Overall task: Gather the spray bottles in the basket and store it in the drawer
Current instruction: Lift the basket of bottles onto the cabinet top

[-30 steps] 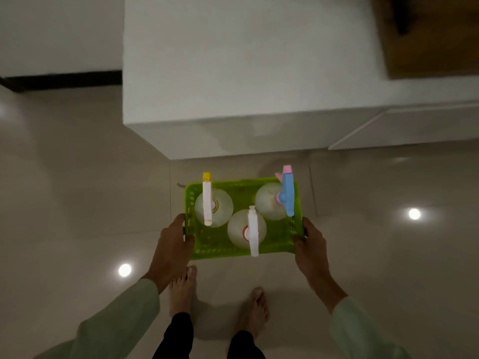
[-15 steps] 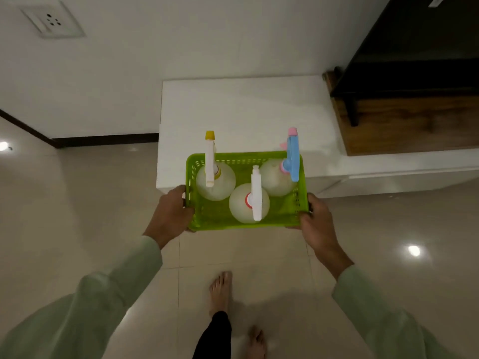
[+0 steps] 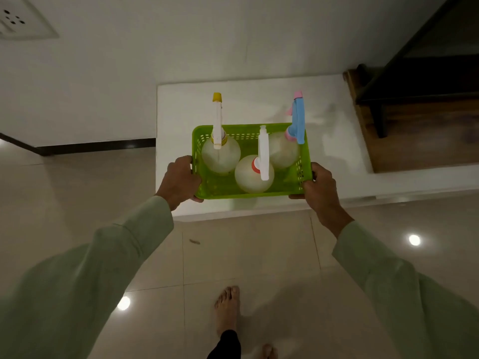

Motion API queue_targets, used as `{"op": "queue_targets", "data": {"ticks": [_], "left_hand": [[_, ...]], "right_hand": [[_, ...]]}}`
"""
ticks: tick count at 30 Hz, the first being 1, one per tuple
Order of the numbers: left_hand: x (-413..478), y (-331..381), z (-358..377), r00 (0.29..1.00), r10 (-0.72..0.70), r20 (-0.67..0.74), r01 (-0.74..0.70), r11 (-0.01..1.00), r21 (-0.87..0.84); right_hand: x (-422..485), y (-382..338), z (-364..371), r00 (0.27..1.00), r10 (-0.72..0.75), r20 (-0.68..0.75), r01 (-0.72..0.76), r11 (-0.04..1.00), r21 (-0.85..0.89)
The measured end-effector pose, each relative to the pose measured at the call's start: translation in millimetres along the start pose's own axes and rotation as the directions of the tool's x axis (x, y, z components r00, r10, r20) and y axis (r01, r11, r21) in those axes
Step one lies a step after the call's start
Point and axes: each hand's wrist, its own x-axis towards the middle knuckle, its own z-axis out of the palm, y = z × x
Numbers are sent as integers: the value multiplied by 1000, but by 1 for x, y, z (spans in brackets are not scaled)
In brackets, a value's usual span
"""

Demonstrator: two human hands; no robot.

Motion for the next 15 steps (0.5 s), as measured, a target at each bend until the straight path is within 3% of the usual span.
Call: {"op": "queue_targets", "data": {"ticks": [7, 15], "left_hand": [[20, -4, 7, 999, -53, 10, 52, 998, 40], [8, -22, 15, 992, 14, -129, -16, 1000, -21]], "right_hand": [[19, 8, 7, 1000, 15, -6, -15, 1000, -16], [-5, 20, 4, 998, -8, -54, 17, 985, 169]]}}
